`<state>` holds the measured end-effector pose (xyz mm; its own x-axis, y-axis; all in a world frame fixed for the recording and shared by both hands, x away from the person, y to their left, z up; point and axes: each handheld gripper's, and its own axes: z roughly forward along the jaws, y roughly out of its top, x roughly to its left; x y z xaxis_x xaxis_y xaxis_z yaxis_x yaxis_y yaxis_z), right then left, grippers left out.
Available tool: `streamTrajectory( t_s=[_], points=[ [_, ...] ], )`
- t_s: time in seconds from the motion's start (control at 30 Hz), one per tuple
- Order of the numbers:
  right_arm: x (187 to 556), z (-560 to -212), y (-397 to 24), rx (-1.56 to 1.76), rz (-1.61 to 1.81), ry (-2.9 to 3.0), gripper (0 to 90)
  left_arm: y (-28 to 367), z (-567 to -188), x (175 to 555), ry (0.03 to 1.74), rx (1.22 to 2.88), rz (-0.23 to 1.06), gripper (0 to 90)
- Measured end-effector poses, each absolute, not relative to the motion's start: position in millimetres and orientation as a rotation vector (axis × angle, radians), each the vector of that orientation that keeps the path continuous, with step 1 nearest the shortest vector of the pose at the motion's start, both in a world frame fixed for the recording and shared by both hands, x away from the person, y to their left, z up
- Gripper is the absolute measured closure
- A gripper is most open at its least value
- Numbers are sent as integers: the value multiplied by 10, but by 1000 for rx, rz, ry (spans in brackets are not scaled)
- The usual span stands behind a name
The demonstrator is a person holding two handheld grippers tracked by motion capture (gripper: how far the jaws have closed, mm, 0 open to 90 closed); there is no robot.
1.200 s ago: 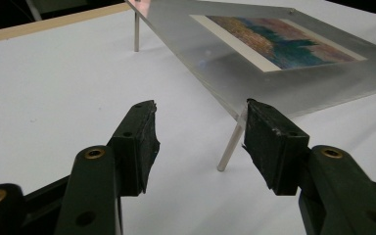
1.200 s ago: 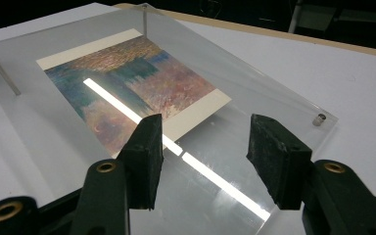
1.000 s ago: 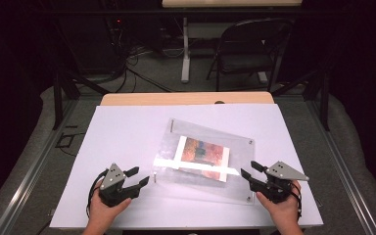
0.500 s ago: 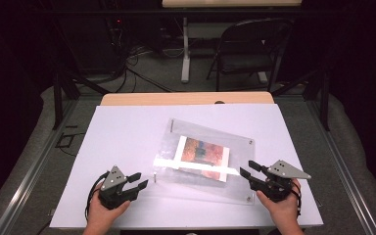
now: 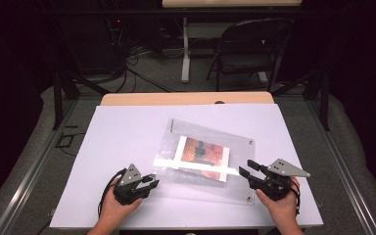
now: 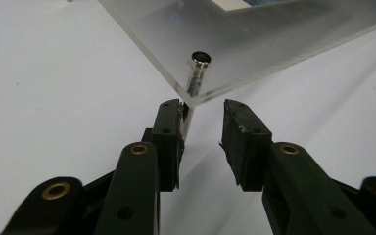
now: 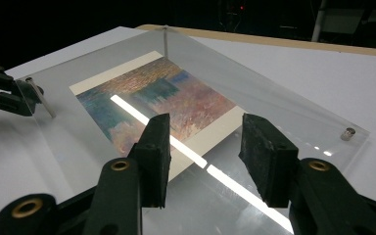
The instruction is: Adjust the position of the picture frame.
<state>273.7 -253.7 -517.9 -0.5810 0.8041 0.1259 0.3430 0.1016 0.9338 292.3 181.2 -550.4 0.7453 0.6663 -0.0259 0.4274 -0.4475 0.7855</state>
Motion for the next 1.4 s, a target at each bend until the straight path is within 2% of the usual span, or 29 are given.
streamTrajectory(
  t_s=[0.23, 0.4, 0.67, 0.8, 1.07, 1.4],
  points=[
    [2729, -5174, -2525, 1115, 1489, 1973, 550, 1745, -5558, 3041, 812, 2097, 341, 729],
    [2717, -5174, -2494, 1105, 1504, 1999, 587, 1754, -5567, 3074, 812, 2081, 347, 810],
    [2672, -5170, -2375, 1072, 1532, 2078, 661, 1760, -5567, 3085, 796, 2083, 346, 821],
    [2646, -5190, -2277, 1064, 1524, 2152, 715, 1768, -5545, 3098, 800, 2077, 322, 823],
    [2567, -5205, -2073, 1079, 1582, 2385, 897, 1770, -5430, 3092, 795, 2041, 335, 834],
    [2593, -5292, -2018, 1148, 1508, 2552, 900, 1772, -5313, 3101, 771, 1995, 362, 847]
  ],
)
